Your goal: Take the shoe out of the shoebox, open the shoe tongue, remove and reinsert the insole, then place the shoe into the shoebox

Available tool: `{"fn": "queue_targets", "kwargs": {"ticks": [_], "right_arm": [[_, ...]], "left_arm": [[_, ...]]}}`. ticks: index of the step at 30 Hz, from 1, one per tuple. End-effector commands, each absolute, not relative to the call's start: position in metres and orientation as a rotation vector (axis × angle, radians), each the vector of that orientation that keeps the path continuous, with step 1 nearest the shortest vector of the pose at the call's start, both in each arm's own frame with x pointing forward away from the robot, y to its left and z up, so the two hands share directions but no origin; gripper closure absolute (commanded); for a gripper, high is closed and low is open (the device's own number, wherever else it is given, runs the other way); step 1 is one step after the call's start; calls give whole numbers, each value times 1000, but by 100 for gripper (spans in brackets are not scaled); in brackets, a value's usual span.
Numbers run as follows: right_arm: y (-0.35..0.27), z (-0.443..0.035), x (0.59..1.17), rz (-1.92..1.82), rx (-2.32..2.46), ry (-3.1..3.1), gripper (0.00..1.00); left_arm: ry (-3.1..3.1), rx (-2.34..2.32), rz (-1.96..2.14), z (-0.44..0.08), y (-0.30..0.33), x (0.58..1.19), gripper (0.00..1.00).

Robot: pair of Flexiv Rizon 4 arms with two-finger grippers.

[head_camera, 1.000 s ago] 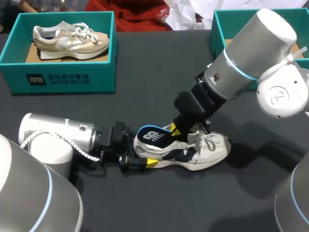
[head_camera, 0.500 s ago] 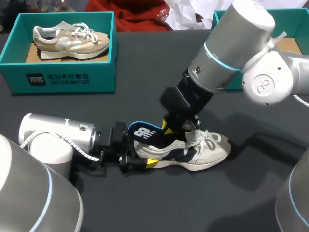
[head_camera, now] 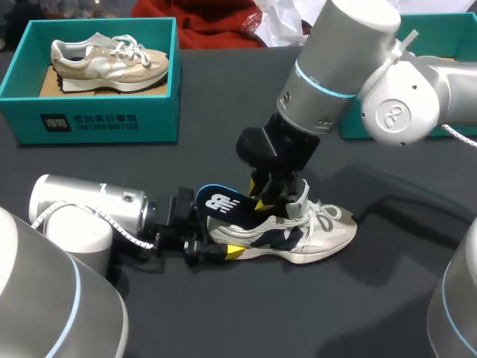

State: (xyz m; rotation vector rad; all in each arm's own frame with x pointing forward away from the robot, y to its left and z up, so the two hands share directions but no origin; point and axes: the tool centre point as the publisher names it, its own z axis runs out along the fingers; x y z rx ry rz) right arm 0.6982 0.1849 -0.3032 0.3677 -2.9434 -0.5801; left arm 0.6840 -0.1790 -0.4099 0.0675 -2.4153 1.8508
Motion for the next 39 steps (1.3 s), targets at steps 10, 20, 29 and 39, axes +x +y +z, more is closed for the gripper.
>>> {"fn": "queue_targets", "kwargs": {"ticks": [10, 20, 29, 39], "right_arm": [[193, -308, 707, -591, 336, -2794, 52], [190, -317, 699, -689, 247, -2693, 51], [194, -318, 694, -711, 115, -2661, 51], [205, -320, 693, -699, 11, -2636, 53]], "left_arm": [[-2417, 68, 1847, -414, -181, 684, 100], [-2417, 68, 1847, -414, -181, 684, 100], [-2417, 68, 1847, -414, -181, 684, 100], [-2417, 68, 1847, -414, -181, 684, 100]]}}
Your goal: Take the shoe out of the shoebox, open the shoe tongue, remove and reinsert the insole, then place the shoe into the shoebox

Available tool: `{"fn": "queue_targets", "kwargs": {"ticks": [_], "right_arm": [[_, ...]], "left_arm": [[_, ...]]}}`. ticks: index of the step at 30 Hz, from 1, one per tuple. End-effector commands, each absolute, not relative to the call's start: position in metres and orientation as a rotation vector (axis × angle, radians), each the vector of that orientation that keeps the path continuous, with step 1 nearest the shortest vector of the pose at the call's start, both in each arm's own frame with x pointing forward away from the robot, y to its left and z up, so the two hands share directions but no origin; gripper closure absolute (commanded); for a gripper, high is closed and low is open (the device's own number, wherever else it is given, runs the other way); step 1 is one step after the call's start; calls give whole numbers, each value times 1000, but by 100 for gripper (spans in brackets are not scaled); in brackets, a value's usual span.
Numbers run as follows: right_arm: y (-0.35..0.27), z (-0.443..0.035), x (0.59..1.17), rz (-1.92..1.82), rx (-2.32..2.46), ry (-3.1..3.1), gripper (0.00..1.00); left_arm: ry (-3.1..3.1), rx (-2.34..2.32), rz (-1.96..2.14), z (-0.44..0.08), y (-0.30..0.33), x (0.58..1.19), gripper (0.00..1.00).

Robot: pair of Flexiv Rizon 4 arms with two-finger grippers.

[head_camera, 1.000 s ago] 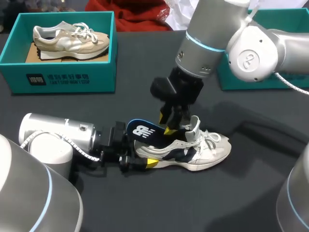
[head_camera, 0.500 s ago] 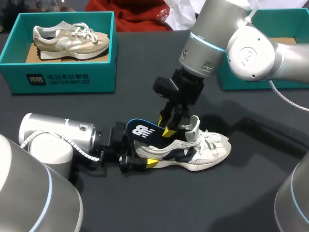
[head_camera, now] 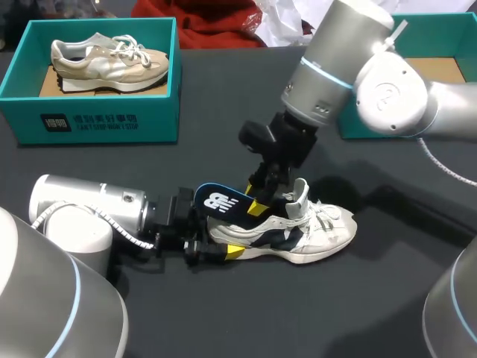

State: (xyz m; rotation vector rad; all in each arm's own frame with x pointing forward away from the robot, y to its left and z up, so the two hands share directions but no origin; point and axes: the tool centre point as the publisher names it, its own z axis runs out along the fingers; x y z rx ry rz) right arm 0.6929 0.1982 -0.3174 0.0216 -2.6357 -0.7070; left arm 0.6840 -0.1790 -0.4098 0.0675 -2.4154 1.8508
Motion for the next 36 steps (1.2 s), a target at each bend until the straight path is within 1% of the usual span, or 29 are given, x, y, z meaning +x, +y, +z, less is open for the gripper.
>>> {"fn": "queue_targets", "kwargs": {"ticks": [1, 6, 13, 15, 16, 18, 26, 31, 36], "right_arm": [[207, -320, 692, -700, 7, -2634, 53], [213, -320, 690, -702, -7, -2631, 56], [219, -322, 683, -702, -19, -2628, 65], [220, -321, 681, -698, -26, -2628, 73], [220, -321, 680, -696, -32, -2629, 80], [220, -320, 678, -694, -41, -2633, 100], [226, -308, 674, -713, 4, -2678, 100], [244, -288, 673, -775, 184, -2688, 100], [244, -288, 673, -775, 184, -2688, 100]], "left_arm": [[-2417, 68, 1847, -414, -181, 684, 100], [-2417, 68, 1847, -414, -181, 684, 100], [-2417, 68, 1847, -414, -181, 684, 100], [-2417, 68, 1847, -414, -181, 684, 100], [-2417, 68, 1847, -414, -181, 684, 100], [-2417, 68, 1847, -414, -181, 684, 100], [-2417, 68, 1847, -414, -181, 684, 100], [-2417, 68, 1847, -414, -181, 684, 100], [-2417, 68, 1847, -414, -181, 684, 100]]}}
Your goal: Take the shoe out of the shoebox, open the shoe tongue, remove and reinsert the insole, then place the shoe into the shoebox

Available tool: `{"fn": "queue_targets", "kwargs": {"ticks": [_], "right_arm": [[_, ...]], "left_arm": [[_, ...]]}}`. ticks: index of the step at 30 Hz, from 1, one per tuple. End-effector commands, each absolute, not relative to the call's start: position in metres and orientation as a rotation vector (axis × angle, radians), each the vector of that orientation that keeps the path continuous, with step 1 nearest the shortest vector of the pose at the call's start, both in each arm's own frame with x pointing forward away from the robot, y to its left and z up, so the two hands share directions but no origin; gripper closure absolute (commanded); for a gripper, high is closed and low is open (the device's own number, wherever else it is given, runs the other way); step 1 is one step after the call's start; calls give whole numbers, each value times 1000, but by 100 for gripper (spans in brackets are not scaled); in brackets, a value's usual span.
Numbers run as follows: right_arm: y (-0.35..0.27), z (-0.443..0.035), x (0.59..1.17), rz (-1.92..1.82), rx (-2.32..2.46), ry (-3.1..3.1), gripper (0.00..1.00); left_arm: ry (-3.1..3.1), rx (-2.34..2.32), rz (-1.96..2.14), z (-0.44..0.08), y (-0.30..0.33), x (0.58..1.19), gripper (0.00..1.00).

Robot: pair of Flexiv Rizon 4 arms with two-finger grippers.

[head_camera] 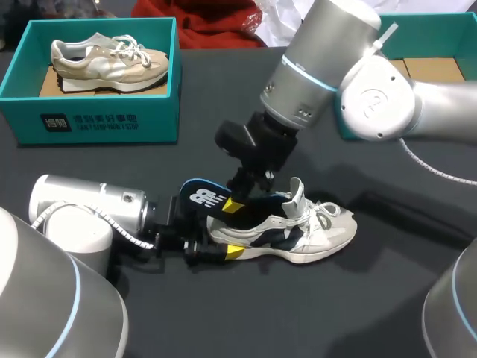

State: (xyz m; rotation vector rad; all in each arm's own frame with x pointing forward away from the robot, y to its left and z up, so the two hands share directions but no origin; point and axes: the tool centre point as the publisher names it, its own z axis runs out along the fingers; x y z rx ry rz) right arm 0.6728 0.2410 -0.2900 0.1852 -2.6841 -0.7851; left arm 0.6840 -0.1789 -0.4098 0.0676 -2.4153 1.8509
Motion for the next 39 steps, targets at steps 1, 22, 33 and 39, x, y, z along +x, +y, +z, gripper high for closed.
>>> {"fn": "queue_targets", "kwargs": {"ticks": [1, 22, 33, 39], "right_arm": [[244, -288, 673, -775, 184, -2688, 100], [273, -246, 691, -997, 234, -2572, 100], [271, -240, 691, -1064, 205, -2530, 100], [274, -232, 691, -1140, 194, -2533, 100]], "left_arm": [[-2417, 68, 1847, -414, -181, 684, 100], [-2417, 68, 1847, -414, -181, 684, 100], [-2417, 68, 1847, -414, -181, 684, 100], [-2417, 68, 1847, -414, -181, 684, 100]]}}
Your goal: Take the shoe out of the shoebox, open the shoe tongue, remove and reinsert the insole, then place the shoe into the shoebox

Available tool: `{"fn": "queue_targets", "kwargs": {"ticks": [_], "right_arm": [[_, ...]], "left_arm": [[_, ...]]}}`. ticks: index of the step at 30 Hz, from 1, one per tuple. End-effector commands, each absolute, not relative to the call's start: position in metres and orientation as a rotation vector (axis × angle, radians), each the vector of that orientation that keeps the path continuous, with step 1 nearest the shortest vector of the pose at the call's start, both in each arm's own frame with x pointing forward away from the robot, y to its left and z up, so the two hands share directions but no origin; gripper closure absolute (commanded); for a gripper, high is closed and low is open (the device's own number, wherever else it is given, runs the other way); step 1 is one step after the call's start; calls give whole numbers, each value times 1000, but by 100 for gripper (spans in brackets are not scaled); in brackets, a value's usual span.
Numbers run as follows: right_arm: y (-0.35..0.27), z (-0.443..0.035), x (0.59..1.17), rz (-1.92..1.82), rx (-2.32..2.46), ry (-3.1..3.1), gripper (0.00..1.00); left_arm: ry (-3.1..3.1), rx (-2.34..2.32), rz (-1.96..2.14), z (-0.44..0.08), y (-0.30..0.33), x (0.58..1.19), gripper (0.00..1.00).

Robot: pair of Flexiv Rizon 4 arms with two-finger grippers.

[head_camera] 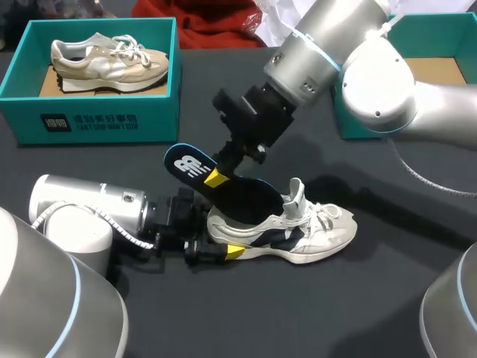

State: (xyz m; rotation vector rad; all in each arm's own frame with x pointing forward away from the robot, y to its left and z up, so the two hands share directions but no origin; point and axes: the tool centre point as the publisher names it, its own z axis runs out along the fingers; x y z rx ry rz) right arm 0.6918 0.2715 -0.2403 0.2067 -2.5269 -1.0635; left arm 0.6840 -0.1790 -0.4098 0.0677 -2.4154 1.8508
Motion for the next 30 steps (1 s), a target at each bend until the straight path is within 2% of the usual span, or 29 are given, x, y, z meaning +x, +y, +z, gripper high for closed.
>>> {"fn": "queue_targets", "kwargs": {"ticks": [1, 8, 10, 23, 30], "right_arm": [[275, -223, 691, -1176, 196, -2539, 100], [258, -155, 691, -1344, 141, -2396, 100], [244, -140, 691, -1327, -11, -2358, 100], [244, -140, 691, -1327, -11, -2358, 100], [215, -78, 683, -1419, -66, -2466, 100]], "left_arm": [[-2417, 68, 1847, -414, -181, 684, 100], [-2417, 68, 1847, -414, -181, 684, 100], [-2417, 68, 1847, -414, -181, 684, 100], [-2417, 68, 1847, -414, -181, 684, 100], [-2417, 68, 1847, -414, -181, 684, 100]]}}
